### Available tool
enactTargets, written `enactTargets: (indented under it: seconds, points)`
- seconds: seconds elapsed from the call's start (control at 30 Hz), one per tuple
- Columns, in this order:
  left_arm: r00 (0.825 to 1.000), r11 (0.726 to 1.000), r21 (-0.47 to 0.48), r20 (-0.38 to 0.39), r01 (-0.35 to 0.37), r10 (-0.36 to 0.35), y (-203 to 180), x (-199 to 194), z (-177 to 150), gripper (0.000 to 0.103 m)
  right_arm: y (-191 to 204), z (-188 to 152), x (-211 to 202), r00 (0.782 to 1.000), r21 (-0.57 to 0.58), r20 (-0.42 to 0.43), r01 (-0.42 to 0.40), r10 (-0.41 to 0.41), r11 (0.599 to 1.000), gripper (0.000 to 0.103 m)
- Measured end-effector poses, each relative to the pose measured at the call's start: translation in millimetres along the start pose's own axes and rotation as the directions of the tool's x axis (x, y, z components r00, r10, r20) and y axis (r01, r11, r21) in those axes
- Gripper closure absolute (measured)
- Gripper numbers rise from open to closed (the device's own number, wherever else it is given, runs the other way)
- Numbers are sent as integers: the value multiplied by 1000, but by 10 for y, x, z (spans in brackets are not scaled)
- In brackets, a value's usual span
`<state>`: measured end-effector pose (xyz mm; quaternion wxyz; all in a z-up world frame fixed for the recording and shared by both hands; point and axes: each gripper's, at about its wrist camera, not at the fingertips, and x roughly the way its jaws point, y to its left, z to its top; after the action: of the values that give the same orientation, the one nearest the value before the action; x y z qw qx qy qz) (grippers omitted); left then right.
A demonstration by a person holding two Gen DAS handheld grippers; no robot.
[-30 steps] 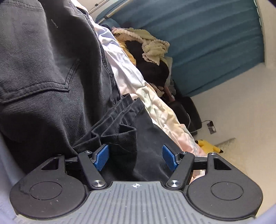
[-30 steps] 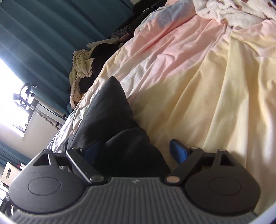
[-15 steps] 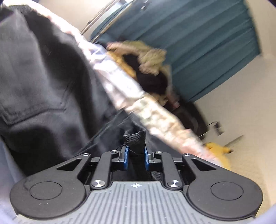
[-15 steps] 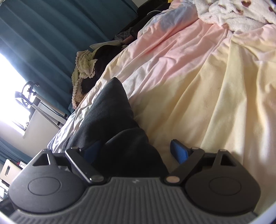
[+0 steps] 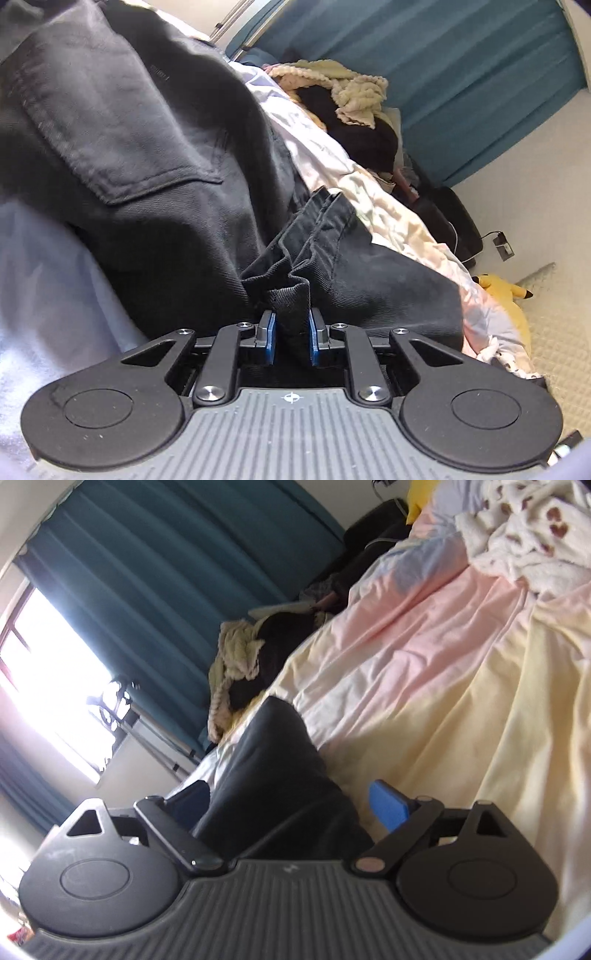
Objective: Fold clothes
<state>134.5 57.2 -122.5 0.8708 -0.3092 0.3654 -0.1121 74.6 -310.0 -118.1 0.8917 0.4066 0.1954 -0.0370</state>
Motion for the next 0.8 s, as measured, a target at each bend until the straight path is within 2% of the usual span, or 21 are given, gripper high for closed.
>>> enactTargets:
  seconds: [0.13, 0.27, 0.3, 0.37, 0.4, 0.43, 0.47, 0.5, 0.57, 0.63, 0.67, 0.7, 0.73, 0.77, 0.8]
  points:
    - [1000, 1000, 17, 2, -9, 9, 1, -9, -25, 82, -107, -98, 247, 993, 27, -116, -4, 7, 1000, 7]
    - [1000, 1000, -8, -1, -6, 6, 6, -67, 5, 82, 29, -103, 276, 987, -10, -103, -123, 121, 992, 4]
    - [1000, 1000, -15, -2, -7, 7, -30, -14, 40, 82, 86, -79, 234, 981, -13, -81, -178, 177, 984, 4]
    - [1000, 1000, -24, 0, -11, 11, -47, 6, 55, 82, 260, -35, 114, 946, -68, -41, -323, 321, 944, 4]
    - [1000, 1000, -18, 1, -14, 14, -58, 13, 57, 82, 353, -36, 67, 927, -105, -29, -375, 375, 921, 4]
    - [1000, 1000, -10, 1, -16, 16, -73, 22, 60, 82, 415, -55, 57, 921, -130, -25, -389, 389, 912, 4]
    - [1000, 1000, -1, 3, -15, 15, -79, 24, 63, 82, 459, -81, 66, 923, -147, -24, -382, 383, 912, 4]
    - [1000, 1000, 6, 6, -12, 12, -91, 27, 64, 82, 479, -112, 105, 938, -161, -32, -346, 346, 924, 4]
    - [1000, 1000, 17, 14, -4, 4, -108, 13, 61, 81, 397, -163, 279, 973, -166, -81, -225, 214, 960, 7]
    - [1000, 999, 46, 17, -6, 6, -157, 10, 55, 78, 225, -190, 497, 984, -147, -153, -112, 89, 983, 14]
    - [1000, 998, 64, 19, 0, -1, -183, -2, 48, 77, 146, -186, 575, 982, -132, -179, -83, 58, 988, 25]
    - [1000, 997, 80, 24, 9, -11, -203, -23, 39, 77, 81, -179, 631, 980, -114, -194, -66, 43, 991, 29]
    - [1000, 995, 98, 23, 15, -18, -234, -52, 30, 71, 69, -170, 652, 981, -115, -192, -62, 39, 991, 40]
    - [999, 993, 119, 34, 15, -20, -282, -97, 19, 67, 169, -165, 613, 988, -182, -154, -45, 17, 982, 58]
    - [999, 990, 140, 50, 13, -20, -332, -147, 6, 66, 320, -163, 548, 995, -282, -96, -11, -17, 959, 68]
